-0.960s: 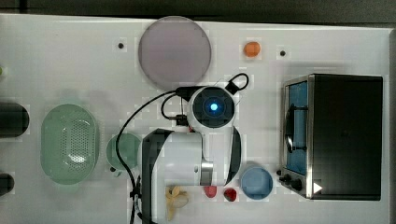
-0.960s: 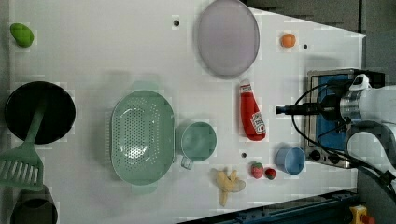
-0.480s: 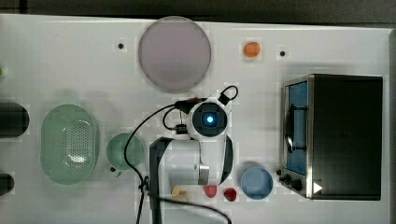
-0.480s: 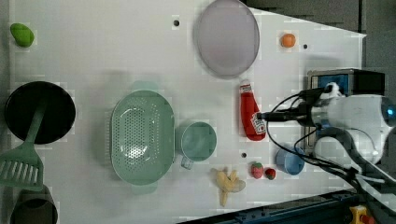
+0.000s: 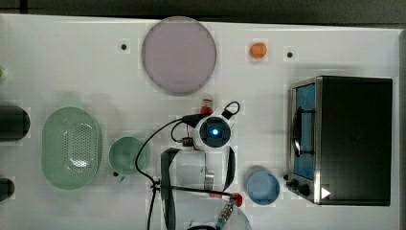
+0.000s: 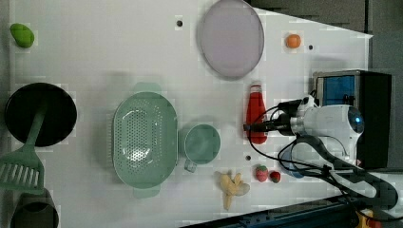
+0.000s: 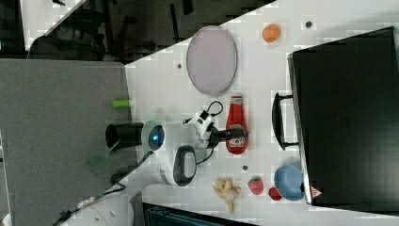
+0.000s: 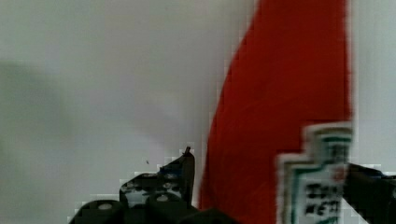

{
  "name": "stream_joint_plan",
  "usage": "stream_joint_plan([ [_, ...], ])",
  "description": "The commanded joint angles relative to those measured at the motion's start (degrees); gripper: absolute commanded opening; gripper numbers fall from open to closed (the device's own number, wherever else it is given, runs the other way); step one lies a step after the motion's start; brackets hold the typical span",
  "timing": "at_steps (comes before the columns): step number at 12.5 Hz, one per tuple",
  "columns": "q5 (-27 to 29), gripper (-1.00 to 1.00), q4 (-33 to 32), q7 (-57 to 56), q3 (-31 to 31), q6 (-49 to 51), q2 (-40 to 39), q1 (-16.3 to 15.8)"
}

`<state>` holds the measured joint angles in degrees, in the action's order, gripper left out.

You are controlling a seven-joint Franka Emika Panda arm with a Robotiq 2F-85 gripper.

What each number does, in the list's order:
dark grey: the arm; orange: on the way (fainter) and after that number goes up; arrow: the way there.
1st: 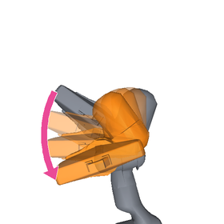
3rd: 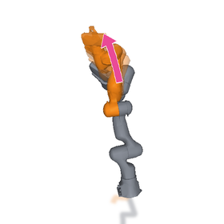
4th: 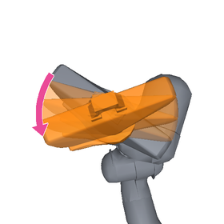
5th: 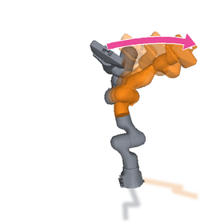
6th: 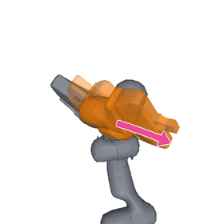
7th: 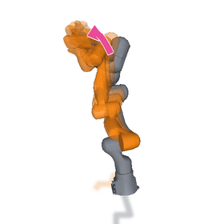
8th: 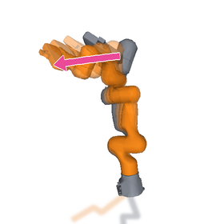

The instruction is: Pick Ketchup from the table and place it in strainer.

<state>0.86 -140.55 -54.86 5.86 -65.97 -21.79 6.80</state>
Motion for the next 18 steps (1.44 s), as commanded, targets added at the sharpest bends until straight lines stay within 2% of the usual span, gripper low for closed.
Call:
stream_joint_plan([
  [1, -0.35, 0.43, 1.12, -2.02, 0.24, -0.92, 0.59, 0.58],
  [2, -0.35, 0.26, 1.58, -2.0, 0.36, -1.07, 1.22, 0.57],
  [7, -0.32, 0.26, 1.34, -1.78, 0.02, 3.26, 9.22, 0.62],
  [11, -0.23, 0.26, 2.02, -0.68, 0.23, 17.87, 21.66, 0.56],
  [14, -0.13, 0.26, 5.28, 2.76, 2.88, 31.53, 30.25, 0.14],
  [18, 0.03, 0.26, 12.02, 10.91, 8.94, 45.93, 34.04, -0.71],
])
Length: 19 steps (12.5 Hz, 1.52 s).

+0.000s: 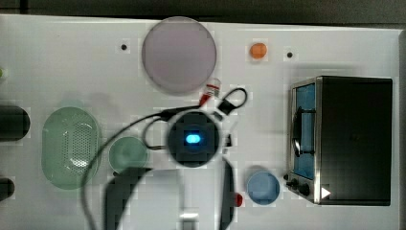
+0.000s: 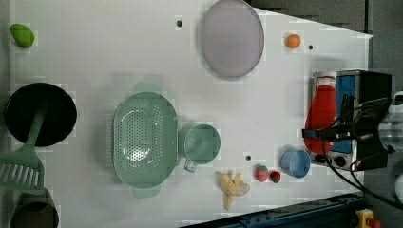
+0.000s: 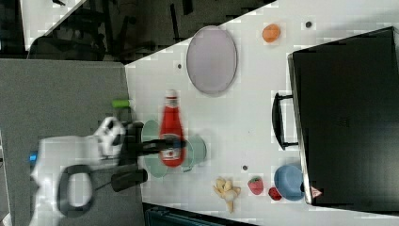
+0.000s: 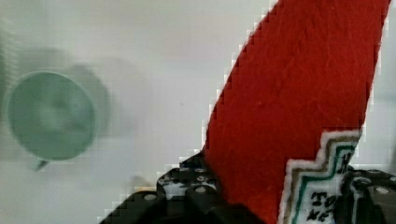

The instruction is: Pick Ketchup from the table and place it in strainer.

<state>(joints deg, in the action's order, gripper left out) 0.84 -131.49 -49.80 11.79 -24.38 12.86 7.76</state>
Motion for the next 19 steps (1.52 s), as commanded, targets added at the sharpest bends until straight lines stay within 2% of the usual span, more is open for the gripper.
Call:
stream_joint_plan([
  [1, 0.13, 0.26, 4.32, 6.62, 4.62, 5.17, -0.65, -1.85],
  [3, 0.37, 0.26, 5.95, 8.67, 8.18, 5.0, -0.82, -2.2],
  [6, 1.35, 0.26, 6.5, 20.28, 13.8, 3.94, -1.67, -2.57],
  [9, 1.35, 0.26, 6.52, 27.61, 20.51, -2.62, -4.59, -3.15],
  [15, 1.29, 0.26, 6.43, 48.81, 31.24, -17.88, -17.63, -3.58],
  [19, -1.0, 0.26, 5.55, 54.92, 33.59, -27.89, -27.99, -5.96],
])
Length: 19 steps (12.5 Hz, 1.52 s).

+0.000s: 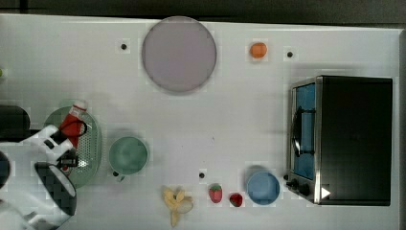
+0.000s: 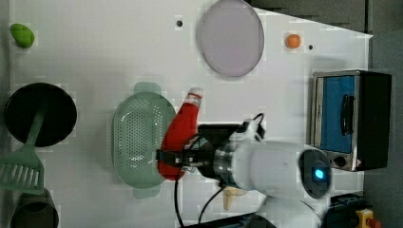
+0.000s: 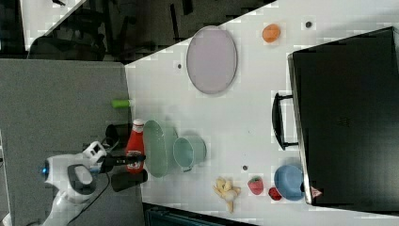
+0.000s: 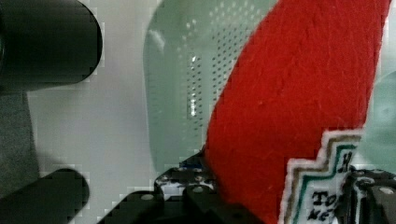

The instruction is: Pick Ketchup from the table and place it in strainer.

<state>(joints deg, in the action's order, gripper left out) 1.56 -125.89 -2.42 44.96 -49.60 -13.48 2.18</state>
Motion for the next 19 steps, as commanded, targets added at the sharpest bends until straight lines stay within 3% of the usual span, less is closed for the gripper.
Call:
stream_joint_plan([
  [1, -2.65, 0.26, -0.04, 7.54, 0.27, -5.11, -4.13, -1.17],
  [5, -4.54, 0.32, -0.04, 7.54, -0.93, -11.62, -11.78, -2.56],
  [8, -6.74, 0.95, 0.28, 7.73, -2.21, -12.26, -13.49, -3.51],
  [11, -6.61, 1.0, 1.28, 13.87, -1.96, -11.77, -9.01, -2.76],
  [15, -5.65, 1.0, 4.34, 16.67, -2.05, -0.04, 2.48, 2.56],
  [19, 3.62, 1.0, 12.99, 14.72, -3.7, 19.42, 9.94, 9.8],
])
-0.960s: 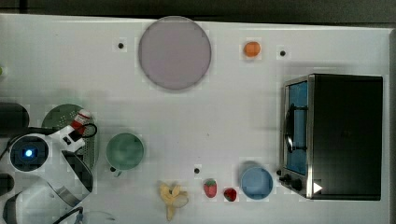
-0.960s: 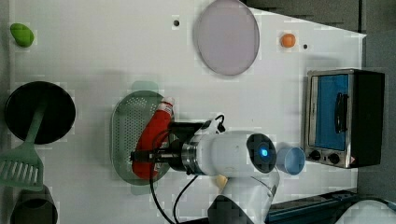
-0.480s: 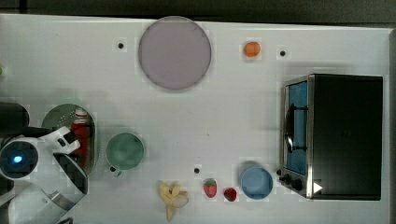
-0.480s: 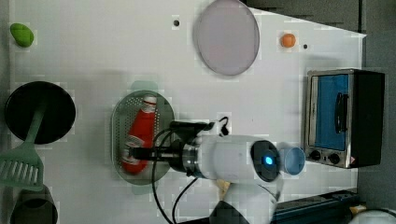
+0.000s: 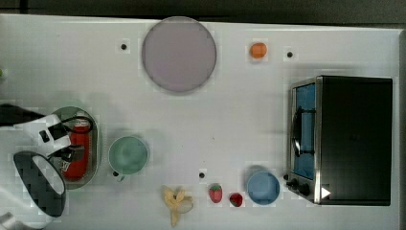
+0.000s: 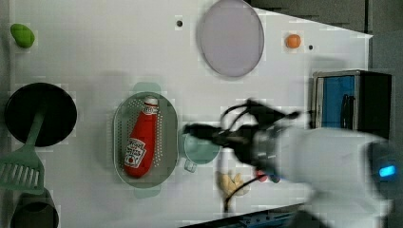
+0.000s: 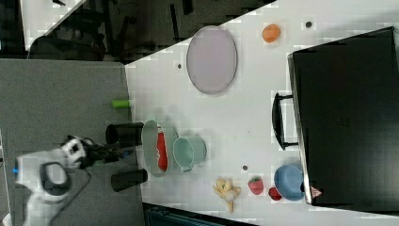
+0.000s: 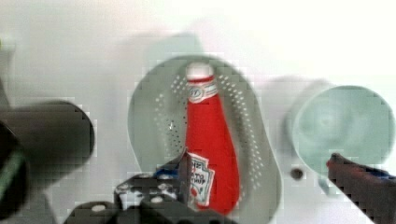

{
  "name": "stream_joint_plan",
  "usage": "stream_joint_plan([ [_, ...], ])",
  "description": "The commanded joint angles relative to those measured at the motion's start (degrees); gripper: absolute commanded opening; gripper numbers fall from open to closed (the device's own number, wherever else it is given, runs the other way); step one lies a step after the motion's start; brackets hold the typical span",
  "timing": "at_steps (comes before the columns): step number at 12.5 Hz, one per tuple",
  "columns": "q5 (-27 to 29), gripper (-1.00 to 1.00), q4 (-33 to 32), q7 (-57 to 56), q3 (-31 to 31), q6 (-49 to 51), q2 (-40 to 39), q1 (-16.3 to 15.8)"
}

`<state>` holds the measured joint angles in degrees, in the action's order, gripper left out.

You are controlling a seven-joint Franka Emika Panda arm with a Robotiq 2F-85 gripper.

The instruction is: Pick Ketchup from the table and place it in strainer.

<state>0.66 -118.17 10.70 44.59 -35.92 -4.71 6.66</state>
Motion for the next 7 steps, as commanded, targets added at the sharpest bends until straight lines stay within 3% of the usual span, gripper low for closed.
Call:
stream_joint_plan([
  [1, 6.35, 1.0, 8.05, 1.6, -4.72, 10.53, 2.34, 6.78],
  [4, 7.19, 1.0, 16.5, 1.56, -11.63, 22.91, 4.51, 10.01],
  [7, 7.09, 1.0, 22.98, -1.5, -20.22, 31.98, 5.85, 11.12],
])
